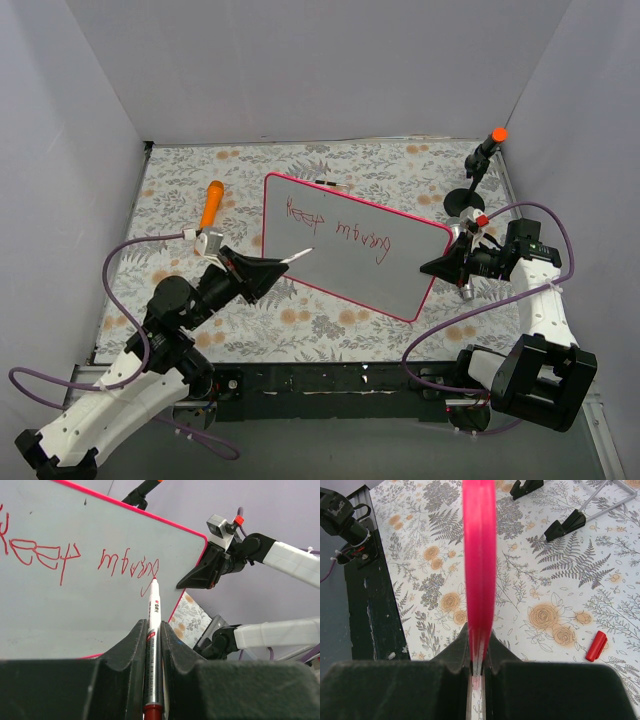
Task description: Write a sentence on the whiteboard
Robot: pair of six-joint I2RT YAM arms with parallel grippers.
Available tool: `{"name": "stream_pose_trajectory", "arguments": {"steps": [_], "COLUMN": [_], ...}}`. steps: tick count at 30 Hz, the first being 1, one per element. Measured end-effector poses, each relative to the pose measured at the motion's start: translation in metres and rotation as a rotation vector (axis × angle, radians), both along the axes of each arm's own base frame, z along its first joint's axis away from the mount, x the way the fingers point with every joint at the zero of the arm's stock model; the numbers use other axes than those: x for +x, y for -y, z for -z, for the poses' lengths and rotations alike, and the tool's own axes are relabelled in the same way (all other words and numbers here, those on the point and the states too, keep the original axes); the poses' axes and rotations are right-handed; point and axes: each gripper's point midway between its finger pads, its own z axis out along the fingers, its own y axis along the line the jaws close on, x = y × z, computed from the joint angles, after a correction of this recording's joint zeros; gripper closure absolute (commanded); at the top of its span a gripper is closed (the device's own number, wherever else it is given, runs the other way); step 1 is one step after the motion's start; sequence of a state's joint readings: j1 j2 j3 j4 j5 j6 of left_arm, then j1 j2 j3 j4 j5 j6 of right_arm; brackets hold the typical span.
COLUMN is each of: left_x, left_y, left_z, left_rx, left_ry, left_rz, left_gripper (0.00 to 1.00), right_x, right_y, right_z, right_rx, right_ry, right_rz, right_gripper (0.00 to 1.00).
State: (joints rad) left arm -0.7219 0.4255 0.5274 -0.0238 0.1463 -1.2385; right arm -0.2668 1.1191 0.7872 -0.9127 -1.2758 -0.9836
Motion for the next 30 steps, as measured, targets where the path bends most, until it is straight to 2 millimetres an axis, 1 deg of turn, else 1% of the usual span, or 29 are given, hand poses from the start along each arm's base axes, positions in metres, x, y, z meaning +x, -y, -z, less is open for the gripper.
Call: {"name": "stream_pose_trajectory", "arguments": {"steps": [5, 14, 23, 25, 30], "left_x": [-0.001, -0.004, -0.007, -0.008, -0.011], "left_y": [0.002, 0.010, 0.015, 0.016, 0.018], "left_z": [0.015, 0.025, 0.051, 0.052, 0.046], "left_rx": [-0.014, -0.011, 0.028, 0.028, 0.013], "left_ry": [-0.038, -0.063, -0.105, -0.104, -0.082], "left_rz": [0.011, 0.056, 0.090, 0.096, 0.119], "left_gripper": [1.00, 1.00, 1.00, 1.00, 1.00], "right_x": [0.000, 0.000, 0.000, 0.000, -0.001], "right_y": [0.000, 0.000, 0.000, 0.000, 0.000], "right_z": [0.000, 0.000, 0.000, 0.000, 0.000], "right_rx": [0.000, 0.001, 0.000, 0.000, 0.000], "right_ry": [0.002, 0.004, 0.006, 0.007, 0.007], "right_rz": [-0.001, -0.002, -0.003, -0.004, -0.004], "right_gripper": [0.99, 0.99, 0.99, 0.99, 0.99]}}
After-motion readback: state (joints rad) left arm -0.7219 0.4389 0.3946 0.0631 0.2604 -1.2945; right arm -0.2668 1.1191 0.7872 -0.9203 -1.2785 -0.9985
